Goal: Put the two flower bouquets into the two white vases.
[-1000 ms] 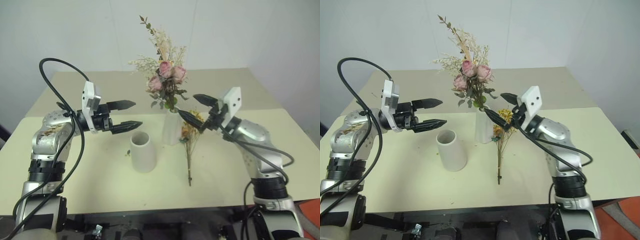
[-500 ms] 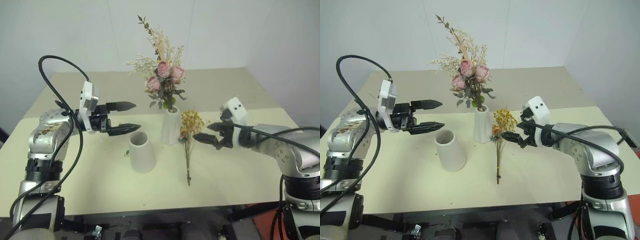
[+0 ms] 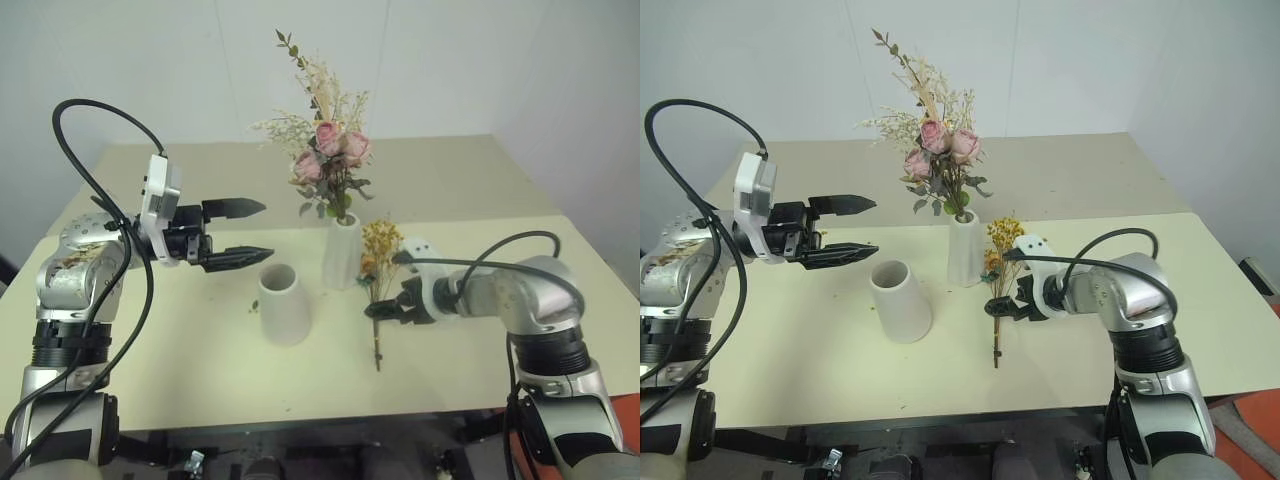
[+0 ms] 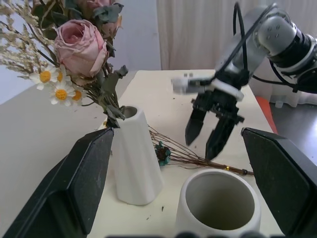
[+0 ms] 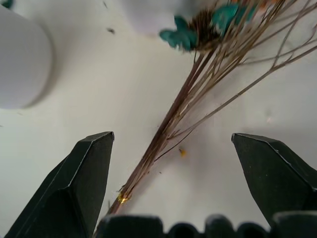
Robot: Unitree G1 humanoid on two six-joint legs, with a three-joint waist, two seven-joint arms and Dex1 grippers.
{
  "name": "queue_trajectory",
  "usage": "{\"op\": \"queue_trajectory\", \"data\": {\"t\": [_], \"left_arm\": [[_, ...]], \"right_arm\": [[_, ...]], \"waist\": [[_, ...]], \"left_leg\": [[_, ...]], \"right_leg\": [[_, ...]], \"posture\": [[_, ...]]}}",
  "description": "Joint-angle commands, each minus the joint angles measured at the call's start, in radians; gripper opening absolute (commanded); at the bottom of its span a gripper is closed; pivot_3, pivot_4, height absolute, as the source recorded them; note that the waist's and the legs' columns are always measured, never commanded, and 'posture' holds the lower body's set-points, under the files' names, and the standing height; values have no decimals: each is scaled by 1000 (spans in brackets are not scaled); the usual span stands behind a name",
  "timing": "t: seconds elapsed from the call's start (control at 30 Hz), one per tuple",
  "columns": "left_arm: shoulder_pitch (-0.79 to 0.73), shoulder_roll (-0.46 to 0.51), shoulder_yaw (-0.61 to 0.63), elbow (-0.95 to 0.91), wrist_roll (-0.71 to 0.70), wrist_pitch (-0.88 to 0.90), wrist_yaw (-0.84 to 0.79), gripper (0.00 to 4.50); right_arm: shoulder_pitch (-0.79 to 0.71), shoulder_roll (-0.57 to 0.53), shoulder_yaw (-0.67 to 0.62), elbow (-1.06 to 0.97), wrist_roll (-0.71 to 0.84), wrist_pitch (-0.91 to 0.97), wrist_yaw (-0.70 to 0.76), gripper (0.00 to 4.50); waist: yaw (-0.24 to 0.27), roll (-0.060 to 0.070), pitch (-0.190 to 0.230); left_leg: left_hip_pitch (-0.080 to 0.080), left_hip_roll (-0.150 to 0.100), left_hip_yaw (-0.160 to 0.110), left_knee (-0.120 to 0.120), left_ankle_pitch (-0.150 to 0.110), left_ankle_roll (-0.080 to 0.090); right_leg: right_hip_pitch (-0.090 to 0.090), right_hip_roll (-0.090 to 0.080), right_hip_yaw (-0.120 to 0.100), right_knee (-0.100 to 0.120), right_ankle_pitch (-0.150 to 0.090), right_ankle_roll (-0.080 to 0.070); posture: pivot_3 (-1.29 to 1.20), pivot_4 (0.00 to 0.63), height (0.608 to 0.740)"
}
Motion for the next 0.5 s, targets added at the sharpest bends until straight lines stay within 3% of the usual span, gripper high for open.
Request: {"op": "queue_trajectory", "data": {"t": [0.03,0.17,0.47,0.5], "left_arm": [[12,17,44,-53,-26,6,30,4500],[42,23,67,-83,-40,15,57,4500],[97,39,115,-131,-72,39,110,4500],[103,40,120,-136,-75,43,114,4500]], "right_arm": [[-16,22,29,61,-54,-91,-19,4310],[-16,33,21,132,-93,-140,-25,3272],[-26,50,-120,196,-156,-166,-115,14],[-22,52,-138,196,-169,-177,-136,14]], "waist": [[0,0,0],[-1,-1,-1],[1,-1,-1],[1,-1,-1]], "left_leg": [[0,0,0,0,0,0],[2,0,0,0,0,0],[2,0,0,0,0,0],[2,0,0,0,0,0]], "right_leg": [[0,0,0,0,0,0],[2,0,0,0,0,1],[2,0,0,0,0,1],[2,0,0,0,0,1]], "posture": [[0,150,740],[0,150,740],[0,150,740],[0,150,740]]}}
